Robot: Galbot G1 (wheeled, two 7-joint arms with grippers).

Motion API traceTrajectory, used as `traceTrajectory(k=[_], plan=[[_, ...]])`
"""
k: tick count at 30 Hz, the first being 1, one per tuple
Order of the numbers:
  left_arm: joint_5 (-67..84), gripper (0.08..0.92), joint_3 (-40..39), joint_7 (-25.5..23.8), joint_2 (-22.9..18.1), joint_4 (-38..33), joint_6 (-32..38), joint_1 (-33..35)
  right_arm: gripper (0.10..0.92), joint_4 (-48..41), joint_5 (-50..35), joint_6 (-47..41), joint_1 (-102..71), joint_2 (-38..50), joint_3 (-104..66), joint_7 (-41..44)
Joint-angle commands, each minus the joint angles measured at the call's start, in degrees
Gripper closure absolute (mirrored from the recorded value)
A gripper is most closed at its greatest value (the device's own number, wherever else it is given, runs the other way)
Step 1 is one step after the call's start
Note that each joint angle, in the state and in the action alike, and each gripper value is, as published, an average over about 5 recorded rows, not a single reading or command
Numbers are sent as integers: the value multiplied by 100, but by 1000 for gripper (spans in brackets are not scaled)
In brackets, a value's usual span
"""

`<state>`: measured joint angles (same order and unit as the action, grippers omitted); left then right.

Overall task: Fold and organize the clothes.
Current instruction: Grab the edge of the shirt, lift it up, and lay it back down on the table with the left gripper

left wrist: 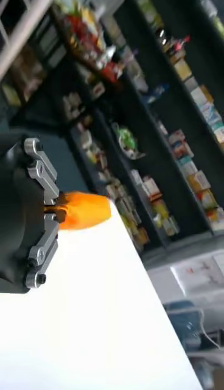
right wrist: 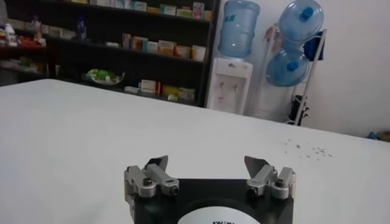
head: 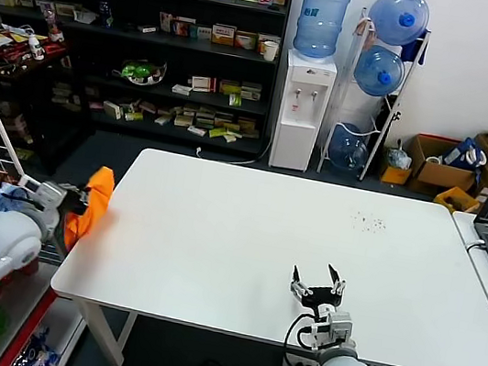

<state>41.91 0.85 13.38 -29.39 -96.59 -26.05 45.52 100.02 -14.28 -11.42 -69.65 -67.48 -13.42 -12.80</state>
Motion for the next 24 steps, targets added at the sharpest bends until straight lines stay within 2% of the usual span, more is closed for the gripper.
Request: traceTrajectory(k=[1, 5, 17, 20, 24], plan=[[953, 874, -124, 981, -1200, -1172, -171, 420, 203, -42, 57, 9, -46, 60, -61, 9], [817, 874, -185, 1114, -1874, -1109, -106, 575, 203, -80, 59, 26, -23, 106, -91, 11], [-777, 874, -273, 1106, -5147, 804, 713, 455, 203, -81, 54, 206, -163, 239, -319, 23], [-904, 874, -302, 1149, -5714, 1073, 946, 378, 203, -59, -9, 226, -221, 302, -419, 4], [-1059, 874, -424, 1185, -6158, 1307, 1175, 360, 203, -2, -108, 205, -279, 389, -533, -33]])
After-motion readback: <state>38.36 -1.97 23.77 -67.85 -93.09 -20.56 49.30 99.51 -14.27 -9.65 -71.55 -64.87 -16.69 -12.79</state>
